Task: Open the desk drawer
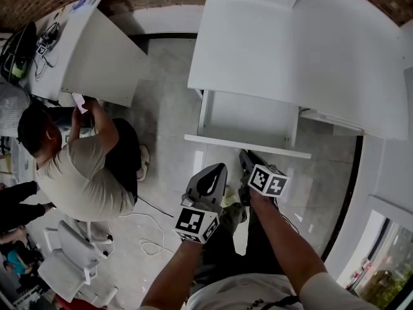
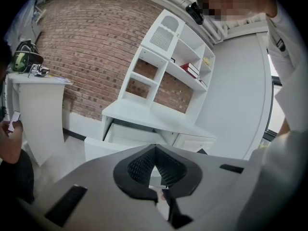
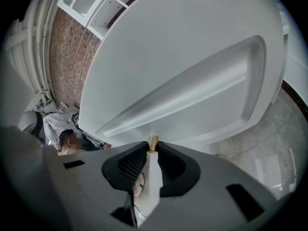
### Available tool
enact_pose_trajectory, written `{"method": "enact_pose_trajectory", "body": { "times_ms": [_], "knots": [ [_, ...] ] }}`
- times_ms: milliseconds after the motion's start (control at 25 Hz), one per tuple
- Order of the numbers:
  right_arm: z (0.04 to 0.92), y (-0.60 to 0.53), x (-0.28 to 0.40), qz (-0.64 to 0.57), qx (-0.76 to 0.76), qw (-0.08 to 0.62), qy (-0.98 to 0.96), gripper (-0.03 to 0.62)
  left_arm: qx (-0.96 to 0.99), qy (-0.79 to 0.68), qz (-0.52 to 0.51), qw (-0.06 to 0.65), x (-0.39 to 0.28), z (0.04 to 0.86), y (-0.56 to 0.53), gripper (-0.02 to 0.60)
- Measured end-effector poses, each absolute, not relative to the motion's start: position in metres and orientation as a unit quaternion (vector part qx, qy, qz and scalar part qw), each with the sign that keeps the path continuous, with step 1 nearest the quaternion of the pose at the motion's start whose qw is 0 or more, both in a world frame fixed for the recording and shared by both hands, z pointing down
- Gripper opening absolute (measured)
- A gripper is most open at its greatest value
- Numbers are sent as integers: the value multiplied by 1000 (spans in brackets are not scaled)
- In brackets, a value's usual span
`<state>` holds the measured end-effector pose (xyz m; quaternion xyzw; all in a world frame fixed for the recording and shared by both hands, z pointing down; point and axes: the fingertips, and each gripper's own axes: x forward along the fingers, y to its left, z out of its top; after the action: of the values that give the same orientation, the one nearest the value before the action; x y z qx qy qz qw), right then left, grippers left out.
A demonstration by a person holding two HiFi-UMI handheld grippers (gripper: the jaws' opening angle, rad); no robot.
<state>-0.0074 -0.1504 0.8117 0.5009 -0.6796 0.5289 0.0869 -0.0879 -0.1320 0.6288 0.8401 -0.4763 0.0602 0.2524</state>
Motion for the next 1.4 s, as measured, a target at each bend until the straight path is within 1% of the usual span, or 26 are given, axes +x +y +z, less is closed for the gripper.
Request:
{"method": "enact_pose_trajectory", "body": {
  "times_ms": [920, 1400],
  "knots": [
    [816, -67, -21, 542, 484, 122, -676, 77, 839, -482, 54, 246, -92, 609, -83, 12],
    [817, -53, -23, 546, 472, 137, -678, 77, 837, -490, 58, 236, -95, 597, -77, 12]
  ]
}}
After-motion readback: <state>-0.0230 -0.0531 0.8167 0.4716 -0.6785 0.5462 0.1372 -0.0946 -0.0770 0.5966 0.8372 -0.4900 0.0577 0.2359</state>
